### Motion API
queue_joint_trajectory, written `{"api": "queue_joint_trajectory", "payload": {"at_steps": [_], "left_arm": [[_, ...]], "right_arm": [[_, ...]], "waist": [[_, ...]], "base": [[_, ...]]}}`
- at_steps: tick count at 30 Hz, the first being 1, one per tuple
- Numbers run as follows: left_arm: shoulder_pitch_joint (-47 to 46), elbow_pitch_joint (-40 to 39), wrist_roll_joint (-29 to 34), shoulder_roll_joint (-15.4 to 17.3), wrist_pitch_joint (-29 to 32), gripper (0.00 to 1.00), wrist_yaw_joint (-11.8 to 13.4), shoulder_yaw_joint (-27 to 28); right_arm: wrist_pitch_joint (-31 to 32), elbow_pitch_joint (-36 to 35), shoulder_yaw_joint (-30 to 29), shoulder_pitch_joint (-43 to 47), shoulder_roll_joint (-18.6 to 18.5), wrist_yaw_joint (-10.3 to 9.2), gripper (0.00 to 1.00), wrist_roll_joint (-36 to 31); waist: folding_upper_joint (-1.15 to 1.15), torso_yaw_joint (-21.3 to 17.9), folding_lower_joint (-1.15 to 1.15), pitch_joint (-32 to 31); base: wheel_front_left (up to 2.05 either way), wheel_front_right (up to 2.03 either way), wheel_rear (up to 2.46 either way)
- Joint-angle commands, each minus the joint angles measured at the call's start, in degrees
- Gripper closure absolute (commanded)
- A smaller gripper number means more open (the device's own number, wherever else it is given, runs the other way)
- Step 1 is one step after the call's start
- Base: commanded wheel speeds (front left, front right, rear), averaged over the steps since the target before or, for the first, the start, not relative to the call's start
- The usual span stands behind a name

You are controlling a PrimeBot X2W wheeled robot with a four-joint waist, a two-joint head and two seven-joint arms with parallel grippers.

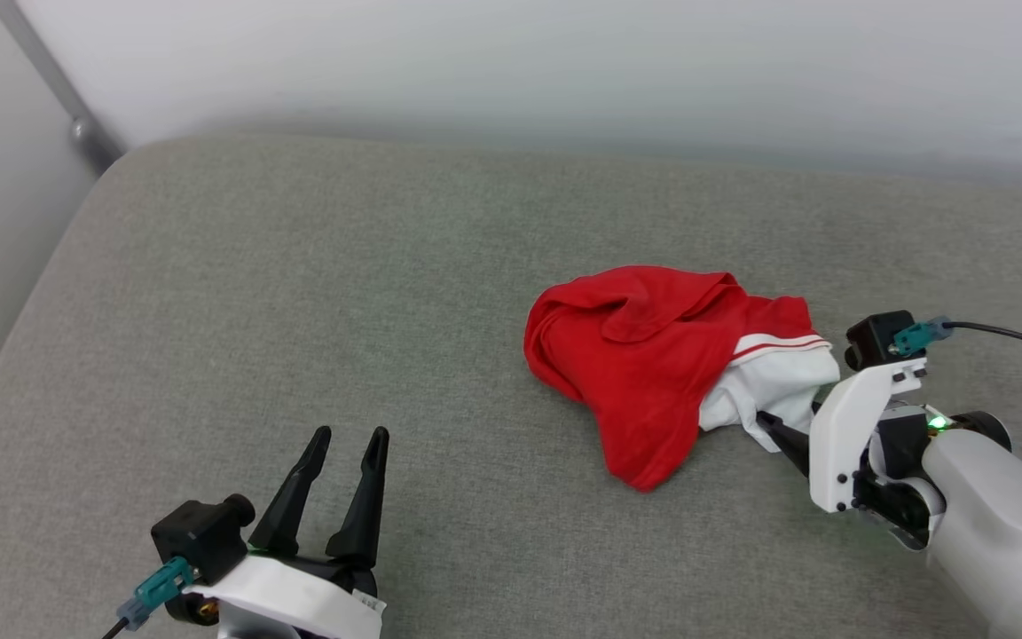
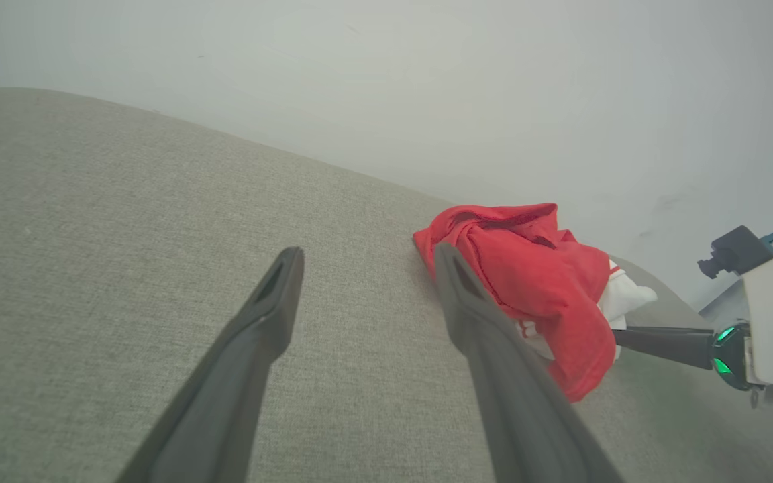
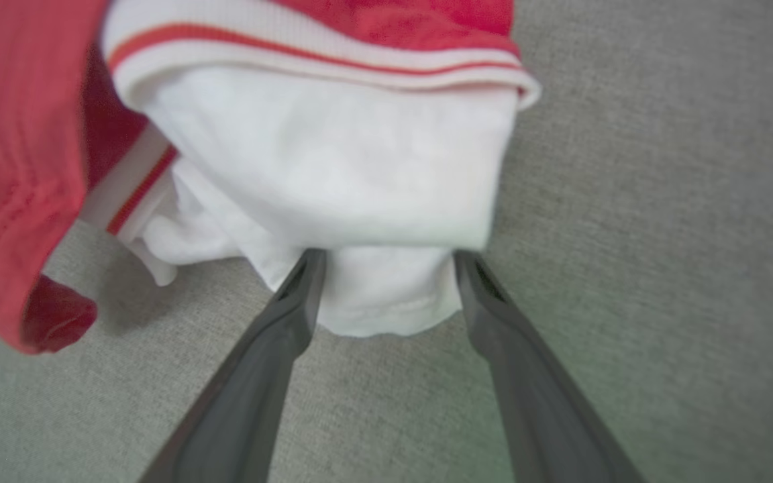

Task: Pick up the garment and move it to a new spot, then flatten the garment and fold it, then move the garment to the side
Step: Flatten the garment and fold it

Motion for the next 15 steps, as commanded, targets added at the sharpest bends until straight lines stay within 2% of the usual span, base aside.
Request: {"api": "queue_joint_trajectory", "payload": {"at_steps": [1, 3, 7, 15], "left_arm": [[-1.0, 0.1, -0.1, -0.2, -0.1, 0.0, -0.1, 0.0], [-1.3, 0.3, -0.4, -0.6, -0.1, 0.0, -0.1, 0.0], [-1.5, 1.1, -0.5, -1.1, -0.1, 0.0, -0.1, -0.1], [-1.0, 2.5, -1.0, -1.7, -0.1, 0.0, -0.1, 0.9]], "right_arm": [[-0.2, -0.1, 0.8, -0.9, 0.3, -0.03, 0.52, 0.0], [-0.8, -0.3, 1.8, -1.7, 0.3, -0.04, 1.0, 0.7], [-0.7, -1.1, 3.5, -2.9, -0.4, -0.04, 1.0, 3.2], [-1.5, -5.7, 3.3, -7.4, -7.0, -0.04, 1.0, 8.7]], "waist": [[0.0, 0.8, 0.0, 0.9], [0.0, 1.0, 0.0, 1.2], [0.0, 0.5, 0.0, 1.5], [0.0, -1.9, 0.0, 0.4]], "base": [[0.0, 0.0, 0.0], [0.0, 0.0, 0.0], [0.0, 0.0, 0.0], [0.0, 0.0, 0.0]]}}
